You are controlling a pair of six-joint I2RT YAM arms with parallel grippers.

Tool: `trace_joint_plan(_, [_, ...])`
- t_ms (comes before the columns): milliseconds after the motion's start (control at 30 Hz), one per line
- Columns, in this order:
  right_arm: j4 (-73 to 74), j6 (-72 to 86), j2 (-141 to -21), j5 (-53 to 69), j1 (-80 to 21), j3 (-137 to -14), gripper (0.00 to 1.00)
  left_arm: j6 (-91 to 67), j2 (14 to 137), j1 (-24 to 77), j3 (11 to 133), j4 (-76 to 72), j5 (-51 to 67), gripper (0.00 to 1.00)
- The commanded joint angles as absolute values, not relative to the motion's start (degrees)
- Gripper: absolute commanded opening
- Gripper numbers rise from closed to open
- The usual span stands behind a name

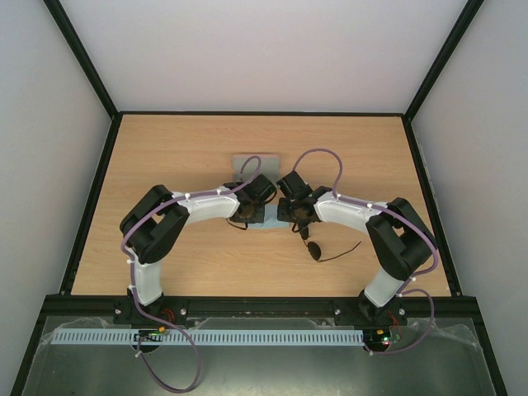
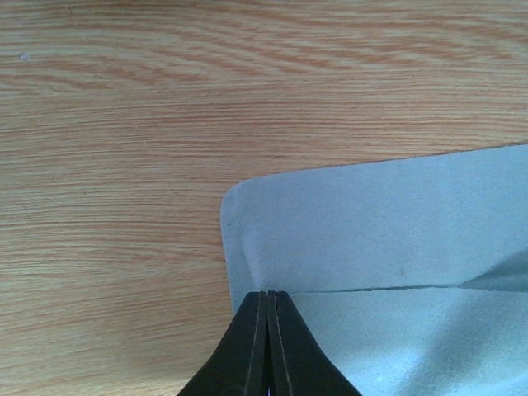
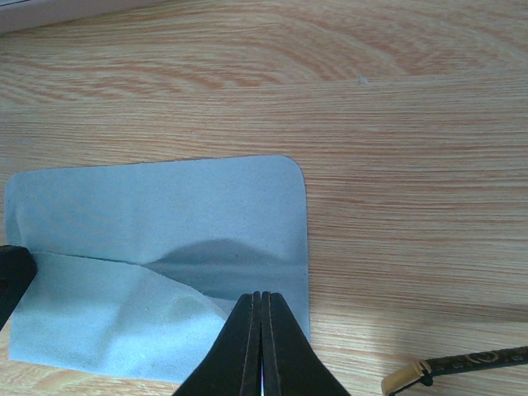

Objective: Organize the sunglasses
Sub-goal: Fold the glasses cleaning cloth at the center of the board.

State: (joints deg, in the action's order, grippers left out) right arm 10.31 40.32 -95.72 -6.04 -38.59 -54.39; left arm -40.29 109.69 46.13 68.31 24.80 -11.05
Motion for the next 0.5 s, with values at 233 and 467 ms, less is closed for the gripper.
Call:
trace_joint_plan(233, [11.41,40.61,-95.44,-6.05,-38.32,-53.78,0.01,-40.97,105.57,46.45,68.51,26.7,-13.33,0.02])
trace_joint_plan(467, [11.41,40.57,-95.39,-6.38,-38.3,-54.0,0.01,-41.04,104.98,46.42,68.33,26.48,-13.75,0.02])
